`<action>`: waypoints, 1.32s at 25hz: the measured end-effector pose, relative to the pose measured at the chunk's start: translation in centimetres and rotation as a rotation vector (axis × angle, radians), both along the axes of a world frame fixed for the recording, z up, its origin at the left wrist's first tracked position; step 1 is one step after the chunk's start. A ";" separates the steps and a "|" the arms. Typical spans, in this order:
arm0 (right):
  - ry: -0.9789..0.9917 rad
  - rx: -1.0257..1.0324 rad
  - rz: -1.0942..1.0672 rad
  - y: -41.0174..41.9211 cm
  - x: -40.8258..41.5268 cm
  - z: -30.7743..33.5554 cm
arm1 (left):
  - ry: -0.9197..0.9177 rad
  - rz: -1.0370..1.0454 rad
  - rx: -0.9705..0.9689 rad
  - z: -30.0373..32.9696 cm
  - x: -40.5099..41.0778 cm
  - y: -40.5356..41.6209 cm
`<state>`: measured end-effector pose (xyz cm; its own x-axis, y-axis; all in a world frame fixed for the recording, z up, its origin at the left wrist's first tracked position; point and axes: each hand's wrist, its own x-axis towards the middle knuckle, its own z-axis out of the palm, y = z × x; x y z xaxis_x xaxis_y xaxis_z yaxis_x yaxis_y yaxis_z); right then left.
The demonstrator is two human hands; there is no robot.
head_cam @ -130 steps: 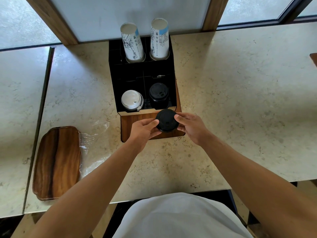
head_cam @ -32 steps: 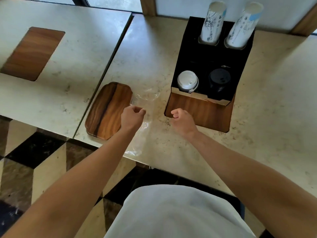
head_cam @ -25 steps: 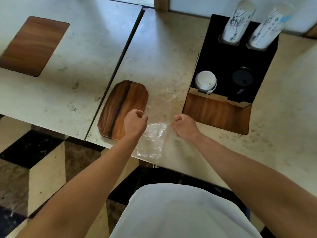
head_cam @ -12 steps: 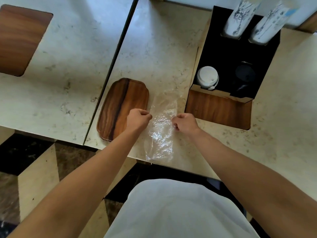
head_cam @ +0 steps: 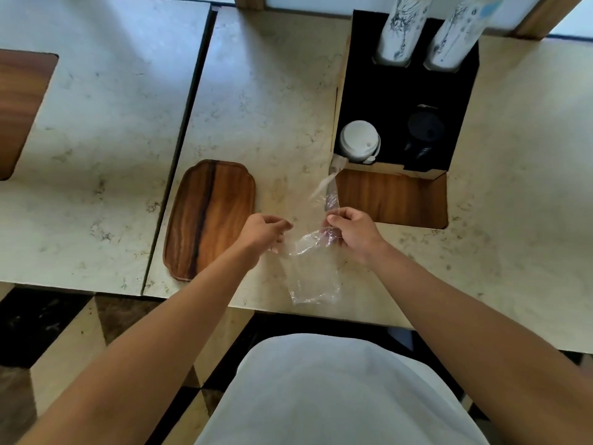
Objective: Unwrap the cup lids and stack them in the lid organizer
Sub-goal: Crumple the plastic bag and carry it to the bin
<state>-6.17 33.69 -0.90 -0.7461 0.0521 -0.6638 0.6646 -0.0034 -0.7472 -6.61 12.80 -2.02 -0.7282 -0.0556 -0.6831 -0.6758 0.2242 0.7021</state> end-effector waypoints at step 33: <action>0.064 -0.488 -0.243 19.4 5.9 0.8 | -0.064 0.123 0.516 2.9 3.1 16.7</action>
